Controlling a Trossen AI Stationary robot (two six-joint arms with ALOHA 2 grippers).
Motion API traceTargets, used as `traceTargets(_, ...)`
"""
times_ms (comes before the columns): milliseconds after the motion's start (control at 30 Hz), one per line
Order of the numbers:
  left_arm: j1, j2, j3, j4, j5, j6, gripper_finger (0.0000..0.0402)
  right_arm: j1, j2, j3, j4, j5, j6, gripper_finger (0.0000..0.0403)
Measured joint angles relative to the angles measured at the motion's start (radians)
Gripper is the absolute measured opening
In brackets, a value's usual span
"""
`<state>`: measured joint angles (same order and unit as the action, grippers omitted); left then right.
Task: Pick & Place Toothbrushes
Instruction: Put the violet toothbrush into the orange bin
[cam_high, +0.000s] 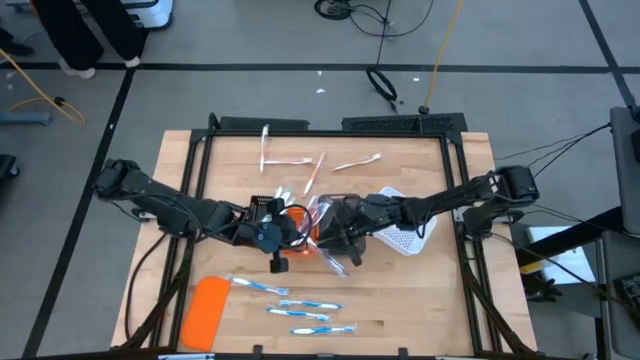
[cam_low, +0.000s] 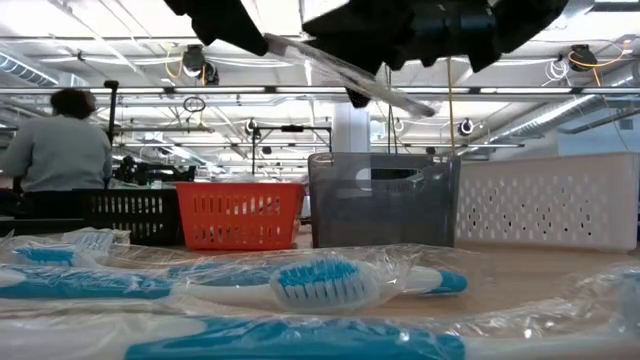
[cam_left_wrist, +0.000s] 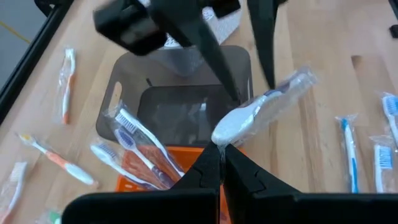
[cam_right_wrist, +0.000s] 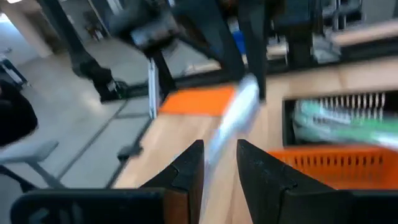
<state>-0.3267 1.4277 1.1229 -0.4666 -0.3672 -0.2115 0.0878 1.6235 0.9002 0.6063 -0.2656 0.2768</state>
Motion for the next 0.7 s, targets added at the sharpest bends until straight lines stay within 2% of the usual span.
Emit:
traceTargets(167,0.0,0.0,0.0,-0.002,0.0,0.0,0.0,-0.003,0.069,0.06,-0.015,-0.007,0.008,0.0086)
traceTargets(300,-0.001,0.0,0.0,-0.004,0.001,0.0,0.0,-0.003,0.123,0.115,-0.012,-0.054,0.011,0.0086)
traceTargets(467,0.0,-0.001,0.0,-0.003,-0.001,0.001,0.0,-0.003,0.137,0.147,-0.022,-0.056,0.01,0.0083)
traceTargets(567,-0.001,0.0,0.0,-0.003,0.0,0.004,0.0,-0.003,0.139,0.149,-0.029,-0.055,0.007,0.0062)
traceTargets(700,-0.001,0.0,0.0,0.005,0.0,0.034,0.0,-0.004,0.139,0.149,-0.032,-0.053,-0.017,0.0012)
